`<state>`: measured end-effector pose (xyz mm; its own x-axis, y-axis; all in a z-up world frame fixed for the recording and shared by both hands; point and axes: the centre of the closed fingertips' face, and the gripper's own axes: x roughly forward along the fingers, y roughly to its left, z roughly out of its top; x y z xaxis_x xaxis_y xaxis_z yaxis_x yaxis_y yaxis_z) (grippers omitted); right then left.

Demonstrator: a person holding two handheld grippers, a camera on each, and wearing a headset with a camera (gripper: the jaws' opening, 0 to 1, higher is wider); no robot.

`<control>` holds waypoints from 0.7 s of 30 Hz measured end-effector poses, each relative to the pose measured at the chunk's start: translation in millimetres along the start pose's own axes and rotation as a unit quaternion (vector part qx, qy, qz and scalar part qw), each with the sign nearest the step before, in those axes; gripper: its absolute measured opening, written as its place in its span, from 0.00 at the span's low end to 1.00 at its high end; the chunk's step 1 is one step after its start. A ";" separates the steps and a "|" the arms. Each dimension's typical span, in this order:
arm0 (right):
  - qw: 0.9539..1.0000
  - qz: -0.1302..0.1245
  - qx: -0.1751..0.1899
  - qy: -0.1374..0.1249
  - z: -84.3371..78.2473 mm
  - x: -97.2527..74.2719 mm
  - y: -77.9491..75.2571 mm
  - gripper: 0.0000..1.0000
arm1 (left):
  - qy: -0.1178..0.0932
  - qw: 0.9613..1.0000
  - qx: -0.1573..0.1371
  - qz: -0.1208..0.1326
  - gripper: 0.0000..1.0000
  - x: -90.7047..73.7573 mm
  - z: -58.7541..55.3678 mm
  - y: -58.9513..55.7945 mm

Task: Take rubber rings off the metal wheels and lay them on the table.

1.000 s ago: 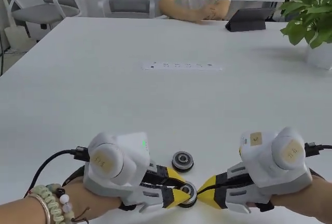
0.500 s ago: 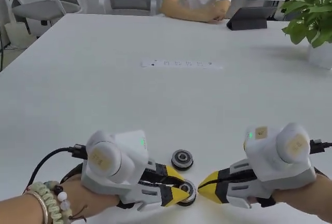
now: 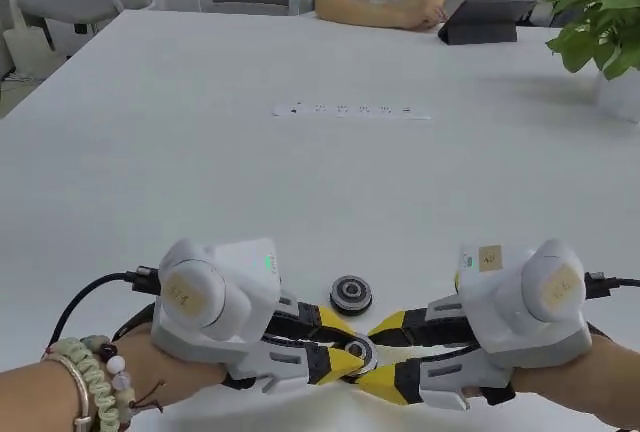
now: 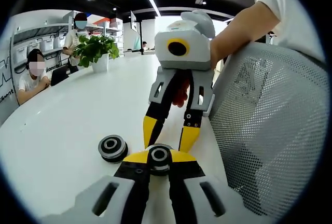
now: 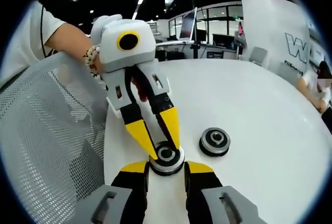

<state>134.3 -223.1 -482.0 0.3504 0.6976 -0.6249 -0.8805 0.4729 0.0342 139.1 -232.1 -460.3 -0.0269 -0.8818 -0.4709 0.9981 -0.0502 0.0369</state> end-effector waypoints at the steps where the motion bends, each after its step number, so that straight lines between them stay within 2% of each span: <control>1: 1.000 0.003 0.003 -0.002 0.7 -1.1 -0.2 0.23 | 0.000 1.000 0.000 0.000 0.08 -0.1 0.0 0.0; 18: 1.000 0.015 0.026 0.008 -4.8 -8.8 -0.3 0.15 | -0.002 1.000 -0.002 0.001 0.08 0.0 -0.4 -1.1; 19: 0.999 0.015 0.026 0.010 -5.6 -9.6 -0.6 0.14 | -0.002 1.000 -0.002 0.001 0.08 0.0 -0.4 -1.1; 20: 1.000 0.009 0.017 0.024 -10.6 -11.2 -3.0 0.08 | -0.002 1.000 -0.003 0.001 0.08 -0.1 -0.4 -1.1; 21: 1.000 0.012 0.020 0.015 -8.3 -11.1 -1.8 0.04 | -0.002 1.000 -0.003 0.001 0.08 -0.2 -0.4 -1.1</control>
<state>129.3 -236.2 -481.6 0.3187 0.6931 -0.6466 -0.8750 0.4774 0.0805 138.1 -231.7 -460.6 -0.0254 -0.8838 -0.4671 0.9984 -0.0462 0.0331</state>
